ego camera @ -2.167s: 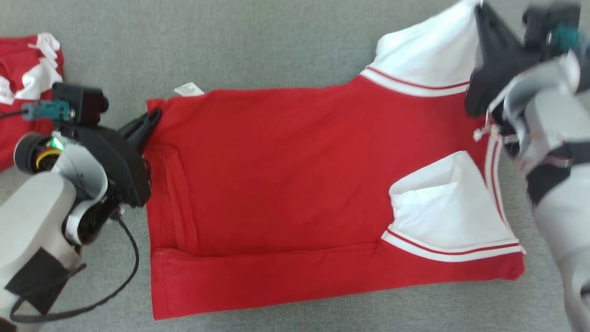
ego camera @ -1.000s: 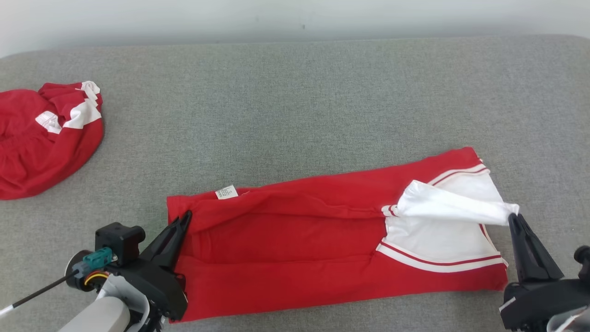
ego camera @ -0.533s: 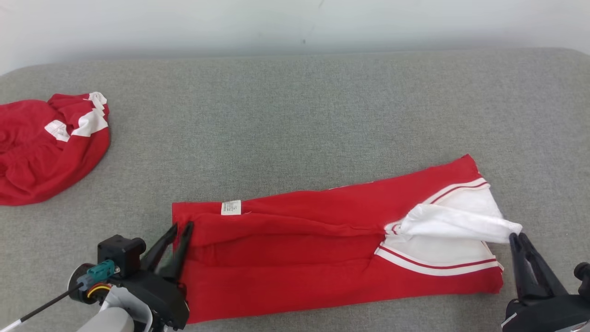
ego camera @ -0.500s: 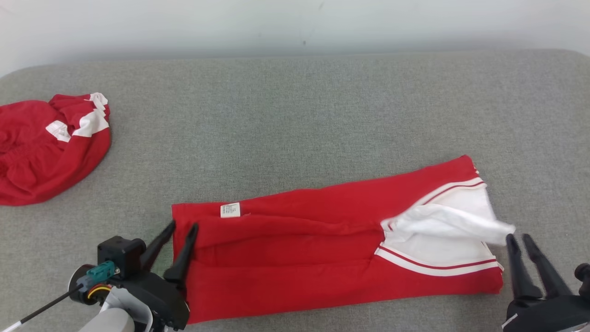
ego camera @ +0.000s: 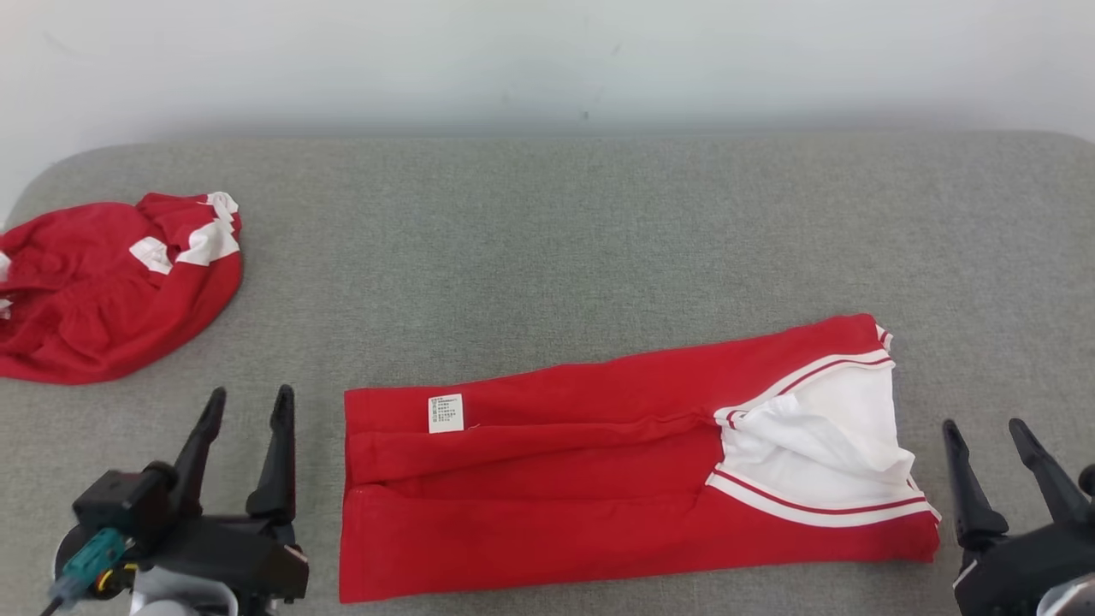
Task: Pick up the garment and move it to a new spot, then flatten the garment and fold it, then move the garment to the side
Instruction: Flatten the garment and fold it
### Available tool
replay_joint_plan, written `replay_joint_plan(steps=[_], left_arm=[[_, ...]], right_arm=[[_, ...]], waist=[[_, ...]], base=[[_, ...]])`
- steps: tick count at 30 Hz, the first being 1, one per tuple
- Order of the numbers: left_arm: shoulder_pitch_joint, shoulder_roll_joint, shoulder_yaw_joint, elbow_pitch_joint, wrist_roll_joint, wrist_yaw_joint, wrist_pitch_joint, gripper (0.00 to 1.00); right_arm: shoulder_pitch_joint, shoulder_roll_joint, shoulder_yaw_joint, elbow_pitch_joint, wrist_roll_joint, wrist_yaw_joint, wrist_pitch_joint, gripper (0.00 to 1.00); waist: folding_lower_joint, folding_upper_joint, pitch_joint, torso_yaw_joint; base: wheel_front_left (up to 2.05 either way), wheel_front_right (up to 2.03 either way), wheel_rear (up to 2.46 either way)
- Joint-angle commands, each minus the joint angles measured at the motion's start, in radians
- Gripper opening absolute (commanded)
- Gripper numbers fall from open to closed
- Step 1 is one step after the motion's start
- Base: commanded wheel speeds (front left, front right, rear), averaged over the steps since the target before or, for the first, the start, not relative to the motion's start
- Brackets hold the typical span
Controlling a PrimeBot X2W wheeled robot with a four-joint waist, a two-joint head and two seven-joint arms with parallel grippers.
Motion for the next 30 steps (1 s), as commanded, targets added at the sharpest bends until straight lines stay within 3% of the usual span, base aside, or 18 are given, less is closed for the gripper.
replay_joint_plan(steps=[1, 10, 21, 30], left_arm=[[0.026, -0.012, 0.020, -0.011, 0.021, -0.005, -0.003, 1.00], [0.148, -0.137, 0.211, -0.060, 0.195, -0.056, -0.003, 1.00], [0.214, -0.249, 0.305, -0.020, 0.326, -0.126, -0.003, 1.00], [0.198, -0.294, 0.358, 0.013, 0.376, -0.168, -0.003, 1.00]], right_arm=[[-0.016, -0.005, 0.003, 0.011, -0.006, -0.003, 0.010, 1.00], [-0.112, -0.055, 0.043, 0.151, -0.031, -0.003, 0.085, 1.00], [-0.220, -0.071, 0.076, 0.381, -0.035, -0.003, 0.139, 1.00], [-0.293, -0.075, 0.110, 0.574, -0.031, -0.003, 0.157, 1.00]], waist=[[0.0001, 0.0001, -0.008, 0.008], [0.0001, 0.0001, -0.034, 0.048], [0.0001, 0.0001, -0.035, 0.094], [0.0001, 0.0001, -0.028, 0.117]], base=[[0.00, 0.00, 0.00], [0.00, 0.00, 0.00], [0.00, 0.00, 0.00], [0.00, 0.00, 0.00]])
